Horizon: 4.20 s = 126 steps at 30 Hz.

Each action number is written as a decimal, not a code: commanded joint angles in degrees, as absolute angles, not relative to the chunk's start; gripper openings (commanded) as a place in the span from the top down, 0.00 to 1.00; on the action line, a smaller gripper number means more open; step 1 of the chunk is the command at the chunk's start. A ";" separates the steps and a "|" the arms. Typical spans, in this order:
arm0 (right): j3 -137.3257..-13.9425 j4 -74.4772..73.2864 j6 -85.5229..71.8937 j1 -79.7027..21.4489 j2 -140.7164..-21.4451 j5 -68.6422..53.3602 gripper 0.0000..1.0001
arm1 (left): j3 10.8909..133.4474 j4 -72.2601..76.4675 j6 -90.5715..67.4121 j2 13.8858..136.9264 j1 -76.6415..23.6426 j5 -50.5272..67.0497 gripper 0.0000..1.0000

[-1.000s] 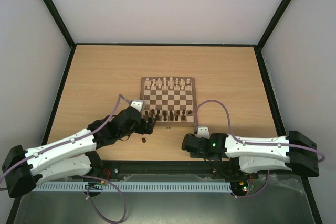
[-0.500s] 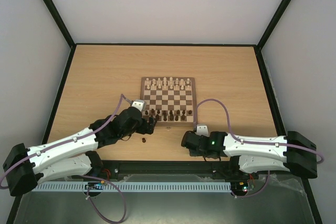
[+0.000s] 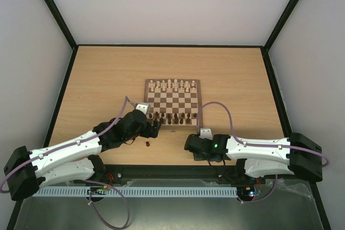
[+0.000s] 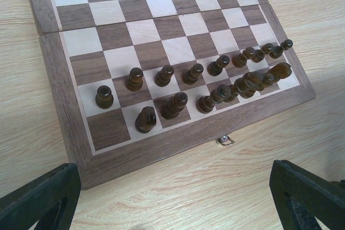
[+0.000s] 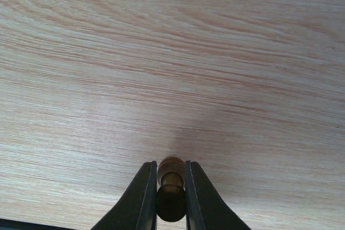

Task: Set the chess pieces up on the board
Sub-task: Pick up the chess piece at the center of the board, then place the chess piece on the chessboard, then pick up the chess piece at the center of the board.

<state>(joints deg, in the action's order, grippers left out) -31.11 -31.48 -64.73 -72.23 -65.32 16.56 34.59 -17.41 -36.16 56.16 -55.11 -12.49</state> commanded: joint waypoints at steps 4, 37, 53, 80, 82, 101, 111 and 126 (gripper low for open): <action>-37.95 -36.57 -61.96 -69.33 -65.93 20.53 0.96 | 34.87 -16.26 -35.18 56.93 -54.78 -13.30 0.01; -56.62 -32.24 -37.75 -46.58 -88.28 18.43 0.95 | 34.61 -17.47 -34.92 56.51 -52.61 -13.93 0.01; -57.81 -30.76 -36.65 -45.32 -90.93 16.77 0.95 | 34.36 -17.27 -34.52 56.53 -51.59 -13.43 0.01; -56.01 -30.76 -36.65 -44.90 -90.17 16.64 0.88 | 34.50 -17.05 -34.21 57.21 -50.84 -12.76 0.01; -55.96 -30.76 -36.70 -44.85 -90.17 16.53 0.88 | 34.59 -17.13 -34.25 57.19 -50.81 -12.83 0.01; -55.21 -31.33 -36.69 -44.84 -88.59 16.44 0.75 | 34.85 -17.39 -34.35 57.12 -50.84 -12.83 0.01; -52.75 -30.77 -36.73 -44.87 -80.46 16.56 0.44 | 35.92 -20.11 -36.10 57.67 -50.85 -13.68 0.01; -41.18 -23.80 -36.67 -44.81 -60.44 12.07 0.01 | 35.68 -26.95 -46.67 62.54 -57.61 -16.24 0.02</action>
<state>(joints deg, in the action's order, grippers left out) -43.46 -25.02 -36.62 -45.01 -63.35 13.41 34.68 -22.17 -41.52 61.95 -54.08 -13.76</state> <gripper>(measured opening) 0.987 0.988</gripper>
